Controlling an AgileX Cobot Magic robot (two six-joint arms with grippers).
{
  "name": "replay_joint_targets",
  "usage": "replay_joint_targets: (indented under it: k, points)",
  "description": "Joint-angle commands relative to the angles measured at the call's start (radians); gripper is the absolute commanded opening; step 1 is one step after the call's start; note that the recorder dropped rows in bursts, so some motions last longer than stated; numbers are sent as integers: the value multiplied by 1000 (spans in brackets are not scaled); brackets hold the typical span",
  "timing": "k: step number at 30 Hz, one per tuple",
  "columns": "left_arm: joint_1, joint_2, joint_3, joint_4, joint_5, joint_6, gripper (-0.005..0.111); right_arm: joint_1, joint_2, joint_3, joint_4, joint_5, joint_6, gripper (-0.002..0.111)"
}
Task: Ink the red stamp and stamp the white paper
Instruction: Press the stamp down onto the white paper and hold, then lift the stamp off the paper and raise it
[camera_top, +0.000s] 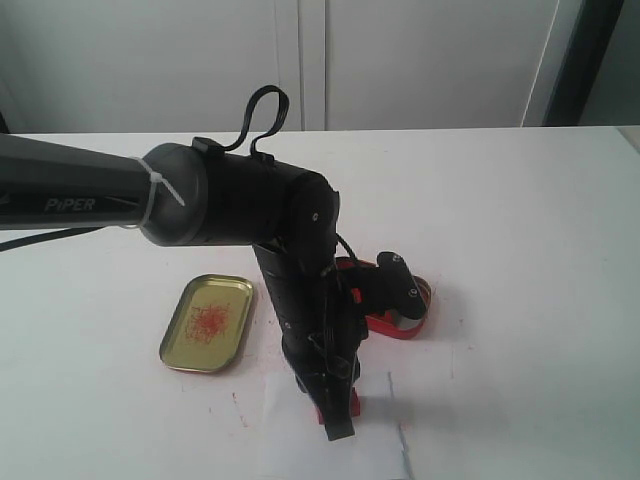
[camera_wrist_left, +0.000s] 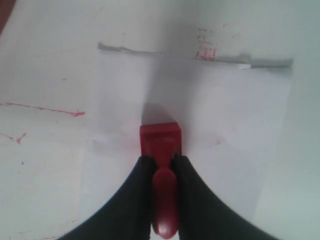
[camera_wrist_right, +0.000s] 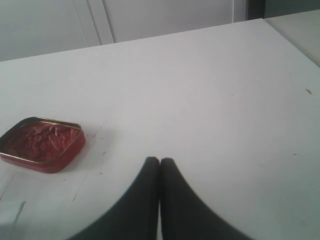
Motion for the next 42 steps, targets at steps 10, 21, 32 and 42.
replay_joint_targets:
  k: [10,21,32,42]
  points:
    - [-7,-18,26,37,4,-5,0,-2,-3,5,0,-12,0,0]
    - [-7,-73,26,59,-4,-9,0,-2,-3,5,0,-14,0,0]
    - [-7,-98,26,57,-22,-19,0,-2,-3,5,0,-14,0,0]
    - [20,-98,26,-18,-22,-20,0,-2,-3,5,0,-14,0,0]
